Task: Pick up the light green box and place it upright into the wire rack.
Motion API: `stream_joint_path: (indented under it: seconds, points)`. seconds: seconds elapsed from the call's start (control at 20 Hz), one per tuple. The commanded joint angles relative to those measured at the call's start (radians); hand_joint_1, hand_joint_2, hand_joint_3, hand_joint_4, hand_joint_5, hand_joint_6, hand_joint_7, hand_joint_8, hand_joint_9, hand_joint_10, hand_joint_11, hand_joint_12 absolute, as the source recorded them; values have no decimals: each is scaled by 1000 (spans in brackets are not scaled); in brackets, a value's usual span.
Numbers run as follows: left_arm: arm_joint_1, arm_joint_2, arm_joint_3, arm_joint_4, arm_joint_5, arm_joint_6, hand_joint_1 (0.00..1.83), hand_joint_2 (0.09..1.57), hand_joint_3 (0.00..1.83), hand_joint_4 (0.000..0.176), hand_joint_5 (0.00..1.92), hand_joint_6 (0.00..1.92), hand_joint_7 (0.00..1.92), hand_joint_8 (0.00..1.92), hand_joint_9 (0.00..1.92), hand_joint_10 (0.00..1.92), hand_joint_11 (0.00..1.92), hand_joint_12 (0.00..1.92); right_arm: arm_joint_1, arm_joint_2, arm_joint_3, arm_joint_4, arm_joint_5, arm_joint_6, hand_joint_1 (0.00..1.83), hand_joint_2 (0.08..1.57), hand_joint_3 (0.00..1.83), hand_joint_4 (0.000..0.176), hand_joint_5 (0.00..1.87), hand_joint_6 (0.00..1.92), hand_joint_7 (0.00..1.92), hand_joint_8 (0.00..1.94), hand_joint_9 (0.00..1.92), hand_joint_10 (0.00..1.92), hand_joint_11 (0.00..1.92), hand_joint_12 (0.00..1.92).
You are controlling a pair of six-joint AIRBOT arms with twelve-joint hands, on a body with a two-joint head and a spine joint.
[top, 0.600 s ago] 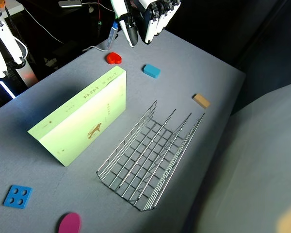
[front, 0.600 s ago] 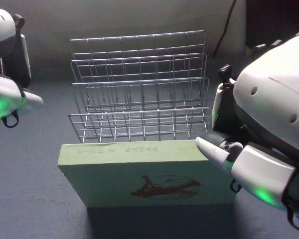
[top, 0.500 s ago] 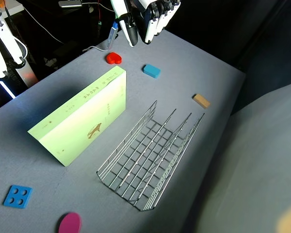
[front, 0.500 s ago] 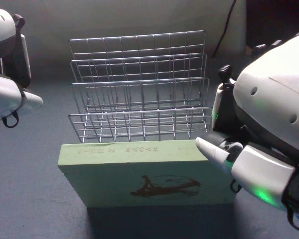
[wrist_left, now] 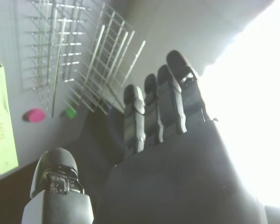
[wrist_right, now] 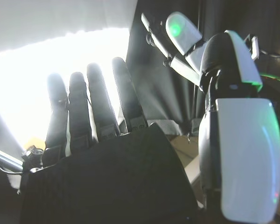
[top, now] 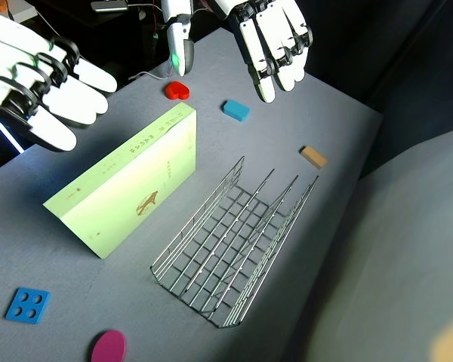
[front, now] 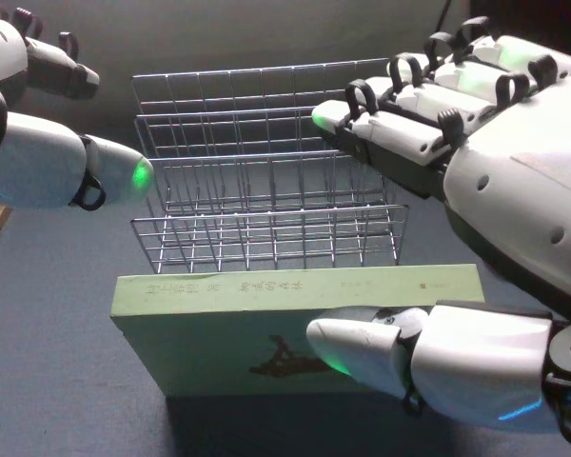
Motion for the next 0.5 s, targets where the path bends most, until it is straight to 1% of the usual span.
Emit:
stream_joint_path:
  seconds: [0.0,0.1,0.15,0.2,0.25,0.3,0.35,0.4,0.45]
  points:
    - [-10,5,4,72,-49,4,63,1123,2,40,268,1,179,0,149,0,0,648,15,-1,4,-81,-2,5,141,1055,13,39,159,7,159,9,128,10,0,632]
    - [-10,5,5,72,-49,6,63,1123,1,40,268,1,186,3,148,0,0,644,20,-15,21,-73,10,15,141,1058,7,38,167,5,172,5,144,9,0,696]
    - [-10,5,6,72,-49,6,63,1123,1,40,268,0,187,2,148,0,0,634,18,-39,42,-69,18,4,142,1058,7,39,167,5,172,4,145,8,0,701]
    - [-10,5,6,72,-48,6,63,1123,1,40,267,0,187,2,148,0,0,632,16,-68,63,-56,20,-11,164,1047,1,38,167,4,173,3,146,7,0,701]
    - [-10,5,6,72,-46,6,63,1123,1,40,267,0,188,2,149,0,0,631,17,-114,93,-34,16,-42,189,1031,0,36,167,4,172,3,145,6,0,700]
    - [-10,5,6,72,-45,7,64,1123,1,40,267,0,188,2,149,0,0,631,16,-148,113,-24,-4,-60,216,1020,0,35,167,3,175,3,147,6,0,697]
    - [-10,5,6,72,-44,9,65,1123,1,38,267,0,196,5,146,0,0,630,17,-172,127,-19,-12,-70,261,1009,0,31,179,5,179,3,153,5,0,712]
    - [-10,5,6,72,-43,13,65,1123,1,33,272,2,200,6,142,0,0,630,21,-207,155,0,-3,-75,340,983,0,22,182,6,179,2,153,4,0,712]
    - [-10,5,7,72,-43,17,65,1127,2,29,277,4,206,7,146,2,0,628,45,-247,187,103,-2,-112,516,935,0,16,182,4,177,1,149,2,0,702]
